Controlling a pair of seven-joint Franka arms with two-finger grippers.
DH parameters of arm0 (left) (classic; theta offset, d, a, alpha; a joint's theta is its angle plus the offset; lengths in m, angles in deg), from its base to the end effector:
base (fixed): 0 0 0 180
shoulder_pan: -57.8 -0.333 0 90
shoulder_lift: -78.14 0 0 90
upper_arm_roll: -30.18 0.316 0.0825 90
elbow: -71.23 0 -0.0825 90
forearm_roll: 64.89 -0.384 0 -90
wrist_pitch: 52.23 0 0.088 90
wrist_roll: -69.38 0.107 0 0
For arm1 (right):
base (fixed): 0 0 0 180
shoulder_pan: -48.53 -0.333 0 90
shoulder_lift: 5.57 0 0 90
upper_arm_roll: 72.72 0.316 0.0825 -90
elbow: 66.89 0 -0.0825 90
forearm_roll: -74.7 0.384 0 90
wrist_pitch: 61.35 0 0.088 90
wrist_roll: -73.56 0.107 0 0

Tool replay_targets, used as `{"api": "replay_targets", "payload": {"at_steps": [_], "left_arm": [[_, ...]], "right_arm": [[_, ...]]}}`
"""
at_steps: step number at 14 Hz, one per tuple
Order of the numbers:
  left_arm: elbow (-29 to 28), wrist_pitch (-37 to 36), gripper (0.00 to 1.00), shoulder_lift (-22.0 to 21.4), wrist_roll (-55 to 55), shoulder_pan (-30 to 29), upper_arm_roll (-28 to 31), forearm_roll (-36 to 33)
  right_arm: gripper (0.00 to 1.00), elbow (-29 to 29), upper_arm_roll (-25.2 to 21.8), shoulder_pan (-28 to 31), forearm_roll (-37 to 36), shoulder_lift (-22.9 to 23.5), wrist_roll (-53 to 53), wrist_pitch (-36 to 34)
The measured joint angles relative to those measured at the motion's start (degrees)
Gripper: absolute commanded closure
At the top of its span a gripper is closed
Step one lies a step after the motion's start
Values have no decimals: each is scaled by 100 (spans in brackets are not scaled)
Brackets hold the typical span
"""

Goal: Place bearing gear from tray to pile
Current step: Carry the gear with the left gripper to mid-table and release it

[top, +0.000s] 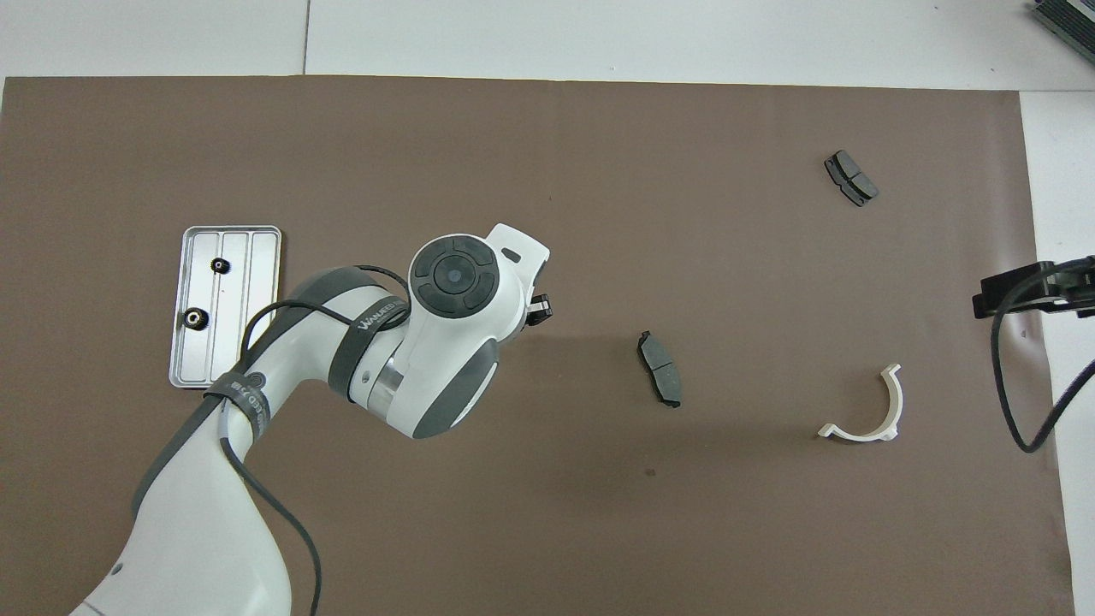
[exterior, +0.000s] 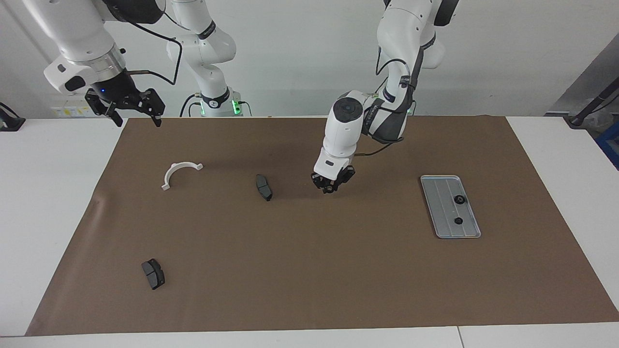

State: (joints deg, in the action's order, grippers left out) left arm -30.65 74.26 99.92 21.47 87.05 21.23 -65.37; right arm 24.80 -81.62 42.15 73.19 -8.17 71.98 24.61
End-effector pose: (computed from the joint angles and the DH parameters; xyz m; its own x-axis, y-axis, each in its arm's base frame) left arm 0.5179 -0.3966 0.3518 0.9843 0.1762 -0.0016 0.1759 -0.9816 0.0739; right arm 0.5322 -0.0284 0.6291 0.9983 -0.0177 -0.0556 -0.0167 -0.9997 0.0178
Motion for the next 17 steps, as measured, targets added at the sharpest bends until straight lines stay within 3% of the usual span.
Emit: {"api": "replay_targets", "payload": {"at_steps": [3, 4, 5, 8, 9, 11, 14, 17], "left_arm": [[464, 136, 98, 424, 0, 111, 0, 0], [511, 311, 92, 497, 0, 122, 0, 0], [520, 494, 79, 541, 0, 127, 0, 0], [529, 699, 17, 575, 1, 129, 0, -1], [546, 711, 10, 575, 5, 131, 0, -5], [574, 738, 6, 575, 17, 134, 0, -11], [632, 708, 8, 572, 28, 101, 56, -12], [769, 147, 10, 454, 585, -456, 107, -12]], "right_arm": [[0, 0, 0, 0, 0, 0, 0, 3], [0, 0, 0, 0, 0, 0, 0, 3], [0, 0, 0, 0, 0, 0, 0, 4], [0, 0, 0, 0, 0, 0, 0, 17], [0, 0, 0, 0, 0, 0, 0, 27], [0, 1, 0, 0, 0, 0, 0, 28], [0, 7, 0, 0, 0, 0, 0, 28], [0, 11, 27, -118, 62, 0, -1, 77]]}}
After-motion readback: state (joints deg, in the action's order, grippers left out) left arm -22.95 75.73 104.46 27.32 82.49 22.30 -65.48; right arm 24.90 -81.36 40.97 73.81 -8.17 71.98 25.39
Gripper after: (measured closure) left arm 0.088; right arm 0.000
